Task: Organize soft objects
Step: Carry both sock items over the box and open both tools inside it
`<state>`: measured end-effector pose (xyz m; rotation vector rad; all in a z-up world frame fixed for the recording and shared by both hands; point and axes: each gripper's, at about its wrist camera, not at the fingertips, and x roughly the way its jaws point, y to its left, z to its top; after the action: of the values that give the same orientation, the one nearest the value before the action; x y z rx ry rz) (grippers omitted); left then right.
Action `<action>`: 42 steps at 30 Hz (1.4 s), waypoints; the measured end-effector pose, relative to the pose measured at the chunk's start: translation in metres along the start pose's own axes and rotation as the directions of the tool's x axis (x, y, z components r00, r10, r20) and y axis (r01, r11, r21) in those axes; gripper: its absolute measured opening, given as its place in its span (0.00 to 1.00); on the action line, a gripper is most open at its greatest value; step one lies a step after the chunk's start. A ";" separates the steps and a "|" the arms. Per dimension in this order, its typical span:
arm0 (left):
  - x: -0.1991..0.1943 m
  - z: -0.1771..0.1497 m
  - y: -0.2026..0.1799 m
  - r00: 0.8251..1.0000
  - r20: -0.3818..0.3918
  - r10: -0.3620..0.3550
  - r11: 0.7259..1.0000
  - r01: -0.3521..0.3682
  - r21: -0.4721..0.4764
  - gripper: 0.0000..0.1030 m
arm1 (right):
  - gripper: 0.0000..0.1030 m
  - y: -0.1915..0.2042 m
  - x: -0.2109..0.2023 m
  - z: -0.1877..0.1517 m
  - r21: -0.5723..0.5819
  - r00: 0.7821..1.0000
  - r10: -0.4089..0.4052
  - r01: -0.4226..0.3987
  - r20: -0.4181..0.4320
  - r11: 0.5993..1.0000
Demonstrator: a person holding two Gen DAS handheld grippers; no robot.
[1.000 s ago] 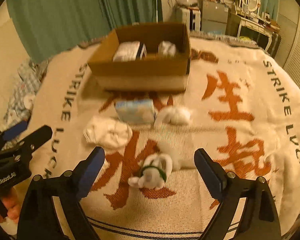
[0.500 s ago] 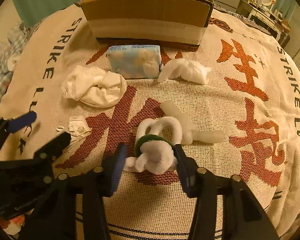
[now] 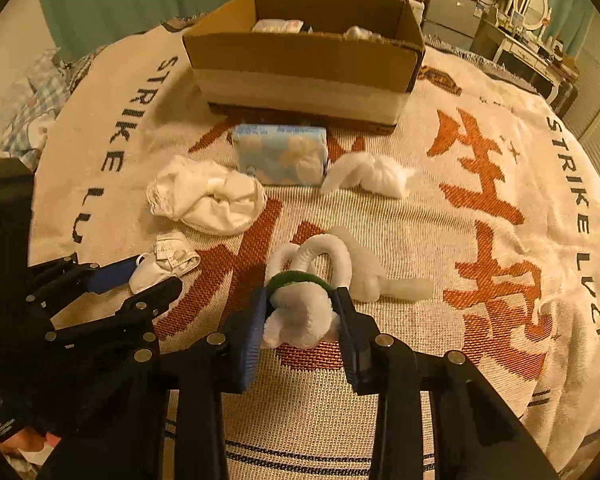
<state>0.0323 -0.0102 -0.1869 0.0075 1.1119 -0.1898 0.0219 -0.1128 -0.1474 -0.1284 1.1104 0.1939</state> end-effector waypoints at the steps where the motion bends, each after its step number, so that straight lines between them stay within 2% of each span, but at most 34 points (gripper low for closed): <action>1: -0.006 0.002 -0.001 1.000 0.015 -0.004 1.000 0.004 0.000 0.33 | 0.27 0.000 -0.004 0.002 0.004 1.000 0.003 -0.003 0.011 1.000; 4: -0.022 0.013 0.001 0.998 0.060 -0.009 1.000 0.009 -0.003 0.33 | 0.09 0.002 -0.016 0.009 -0.010 0.999 0.000 0.000 0.049 1.000; 6: -0.033 0.017 0.003 0.996 0.089 -0.009 1.000 0.010 -0.009 0.33 | 0.08 0.004 -0.026 0.014 -0.015 0.997 0.006 -0.005 0.079 1.000; 7: -0.039 0.019 0.005 0.995 0.101 -0.012 1.000 0.014 -0.014 0.33 | 0.03 0.004 -0.032 0.017 -0.014 0.995 0.023 -0.021 0.093 1.000; 14: -0.060 0.025 0.011 0.988 0.151 -0.011 0.999 0.017 -0.041 0.33 | 0.01 0.003 -0.053 0.024 -0.012 0.984 0.081 -0.080 0.158 0.997; 16: -0.058 0.026 0.012 0.989 0.150 -0.009 0.999 0.016 -0.045 0.33 | 0.01 -0.004 -0.049 0.026 0.013 0.984 0.125 -0.128 0.123 0.992; 18: -0.052 0.025 0.012 0.990 0.138 0.001 0.999 0.006 -0.050 0.33 | 0.06 -0.007 -0.043 0.023 0.031 0.989 0.111 -0.115 0.101 0.993; 19: -0.049 0.025 0.012 0.991 0.130 0.009 0.999 -0.002 -0.052 0.33 | 0.21 -0.007 -0.037 0.021 0.032 0.992 0.093 -0.096 0.084 0.995; 20: -0.046 0.024 0.012 0.992 0.122 0.015 0.998 -0.008 -0.054 0.33 | 0.41 -0.007 -0.033 0.019 0.032 0.994 0.086 -0.089 0.073 0.996; 21: -0.042 0.024 0.012 0.993 0.114 0.019 0.998 -0.013 -0.056 0.33 | 0.48 -0.007 -0.028 0.016 0.029 0.995 0.084 -0.086 0.059 0.996; 22: -0.039 0.024 0.012 0.994 0.109 0.021 0.998 -0.015 -0.058 0.33 | 0.50 -0.007 -0.021 0.013 0.026 0.996 0.080 -0.081 0.043 0.996; 31: -0.031 0.028 0.017 0.994 0.109 0.030 0.998 -0.023 -0.064 0.33 | 0.53 -0.002 0.031 -0.001 -0.021 0.995 0.036 -0.038 -0.097 0.999; 36: -0.034 0.029 0.016 0.993 0.118 0.024 0.998 -0.018 -0.056 0.33 | 0.52 -0.004 0.036 -0.002 -0.032 0.996 0.015 -0.018 -0.091 0.999; 42: -0.046 0.029 0.010 0.990 0.137 0.027 0.999 -0.024 -0.028 0.33 | 0.41 -0.005 0.032 -0.006 -0.059 0.997 -0.026 0.022 -0.071 0.998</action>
<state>0.0403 0.0039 -0.1336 -0.0144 0.9763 -0.1508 0.0317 -0.1160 -0.1790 -0.2019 1.1741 0.2012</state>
